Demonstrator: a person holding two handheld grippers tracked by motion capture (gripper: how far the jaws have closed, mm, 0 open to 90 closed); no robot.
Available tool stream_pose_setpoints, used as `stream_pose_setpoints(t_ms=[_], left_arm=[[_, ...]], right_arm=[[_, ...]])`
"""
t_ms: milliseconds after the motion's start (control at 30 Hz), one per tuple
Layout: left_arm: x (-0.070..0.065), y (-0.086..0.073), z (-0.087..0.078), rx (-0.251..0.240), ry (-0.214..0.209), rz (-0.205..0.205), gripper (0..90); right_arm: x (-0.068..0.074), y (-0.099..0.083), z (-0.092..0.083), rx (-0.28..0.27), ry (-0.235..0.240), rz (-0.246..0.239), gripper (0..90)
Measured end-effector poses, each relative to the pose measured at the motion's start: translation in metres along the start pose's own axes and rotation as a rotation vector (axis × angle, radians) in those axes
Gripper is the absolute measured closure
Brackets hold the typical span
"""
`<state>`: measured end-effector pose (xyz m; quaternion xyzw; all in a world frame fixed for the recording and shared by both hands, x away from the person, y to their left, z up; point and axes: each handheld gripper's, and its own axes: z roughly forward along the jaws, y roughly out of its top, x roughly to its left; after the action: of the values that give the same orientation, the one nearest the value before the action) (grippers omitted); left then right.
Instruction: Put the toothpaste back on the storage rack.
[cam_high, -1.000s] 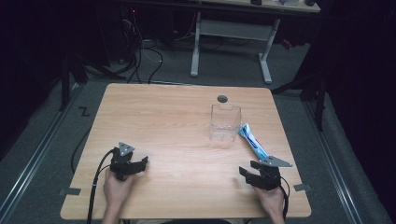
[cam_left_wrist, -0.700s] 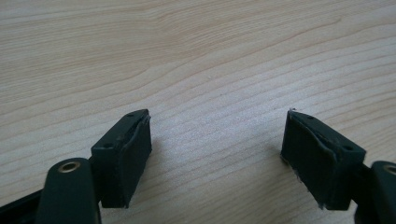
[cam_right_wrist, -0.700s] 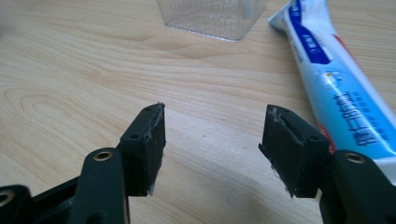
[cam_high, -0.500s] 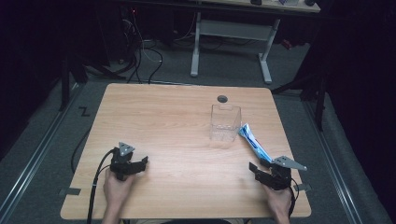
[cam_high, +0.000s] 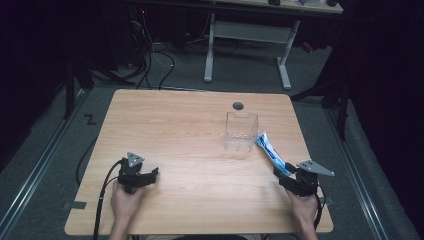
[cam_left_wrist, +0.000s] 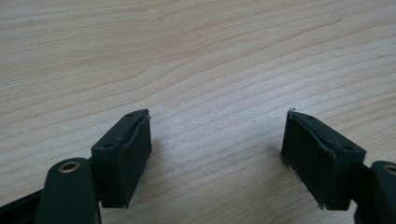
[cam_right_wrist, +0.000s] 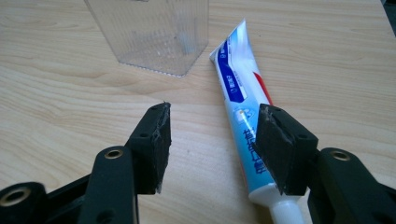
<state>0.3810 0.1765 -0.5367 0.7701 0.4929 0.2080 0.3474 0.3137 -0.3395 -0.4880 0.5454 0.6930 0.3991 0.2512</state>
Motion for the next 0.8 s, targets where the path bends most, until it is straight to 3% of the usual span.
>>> stream_pose_setpoints(t_ms=[233,533,800], left_arm=[[0.000,0.000,0.000,0.001,-0.001,0.000,24.6],[0.000,0.000,0.000,0.001,-0.001,0.000,24.5],[0.000,0.000,0.000,-0.001,-0.002,-0.001,24.4]], right_arm=[[-0.005,0.014,0.011,0.017,-0.011,-0.018,46.4],[-0.001,0.045,0.031,0.067,-0.032,-0.096,45.4],[0.001,0.059,0.047,0.124,-0.043,-0.139,45.0]])
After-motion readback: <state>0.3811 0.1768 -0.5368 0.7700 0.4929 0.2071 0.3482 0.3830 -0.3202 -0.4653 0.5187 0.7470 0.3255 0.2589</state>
